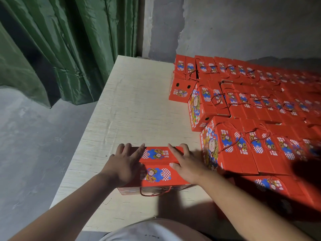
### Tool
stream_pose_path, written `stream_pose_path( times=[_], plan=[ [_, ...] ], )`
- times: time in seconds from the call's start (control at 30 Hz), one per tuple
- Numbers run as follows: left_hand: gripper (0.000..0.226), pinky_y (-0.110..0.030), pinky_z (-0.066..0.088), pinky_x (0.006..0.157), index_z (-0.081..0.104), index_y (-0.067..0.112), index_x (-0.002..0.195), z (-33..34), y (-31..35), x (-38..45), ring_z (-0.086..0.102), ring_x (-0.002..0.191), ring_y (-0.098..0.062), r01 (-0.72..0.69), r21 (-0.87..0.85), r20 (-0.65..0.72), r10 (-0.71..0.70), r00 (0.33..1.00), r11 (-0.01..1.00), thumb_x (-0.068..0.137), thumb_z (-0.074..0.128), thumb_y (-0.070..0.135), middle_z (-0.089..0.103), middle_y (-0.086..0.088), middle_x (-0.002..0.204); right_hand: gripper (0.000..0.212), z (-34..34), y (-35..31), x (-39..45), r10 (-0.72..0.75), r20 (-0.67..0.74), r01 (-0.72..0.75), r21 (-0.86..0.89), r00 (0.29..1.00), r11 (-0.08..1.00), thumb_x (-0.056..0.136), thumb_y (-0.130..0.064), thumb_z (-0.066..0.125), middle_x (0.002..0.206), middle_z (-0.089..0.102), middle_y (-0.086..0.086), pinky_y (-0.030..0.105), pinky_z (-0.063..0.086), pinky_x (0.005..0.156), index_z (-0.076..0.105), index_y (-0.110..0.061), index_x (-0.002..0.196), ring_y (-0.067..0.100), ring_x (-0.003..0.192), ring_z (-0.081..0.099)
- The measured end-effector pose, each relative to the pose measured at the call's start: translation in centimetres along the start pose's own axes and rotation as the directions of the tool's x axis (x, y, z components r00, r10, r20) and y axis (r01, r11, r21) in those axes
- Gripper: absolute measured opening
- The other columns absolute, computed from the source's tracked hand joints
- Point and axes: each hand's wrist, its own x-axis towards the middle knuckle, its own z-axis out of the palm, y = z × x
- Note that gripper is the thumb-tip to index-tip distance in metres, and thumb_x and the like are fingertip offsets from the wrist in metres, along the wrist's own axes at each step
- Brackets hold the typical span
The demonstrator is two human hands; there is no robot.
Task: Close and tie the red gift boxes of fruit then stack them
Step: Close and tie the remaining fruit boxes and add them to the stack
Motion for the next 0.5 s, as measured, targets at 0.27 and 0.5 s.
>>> stream_pose_path(
  times=[0.27,0.5],
  plan=[
    [0.071,-0.042,0.053,0.082,0.008,0.04,0.161,0.44,0.17,-0.55,0.035,0.126,-0.027,-0.018,-0.013,-0.036,0.018,0.999,1.0,0.096,0.025,0.065,0.042,-0.002,0.137,0.071,-0.19,-0.44,-0.56,-0.034,-0.002,0.034,0.008,0.999,0.999,0.101,-0.063,0.036,0.156,0.013,0.001,0.041,0.045,0.103,-0.004,-0.048,0.158,0.033,0.123,0.052],
    [0.07,-0.043,0.052,0.08,0.003,0.043,0.16,0.15,0.02,-0.15,0.038,0.119,-0.028,-0.051,0.009,-0.042,0.051,0.998,0.999,0.097,0.023,0.066,0.044,-0.003,0.129,0.068,-0.29,-0.64,-0.59,-0.066,-0.068,0.052,-0.184,0.996,0.981,0.103,-0.063,0.029,0.151,0.025,0.013,0.039,0.05,0.088,-0.001,-0.043,0.16,0.031,0.097,0.063]
  ],
)
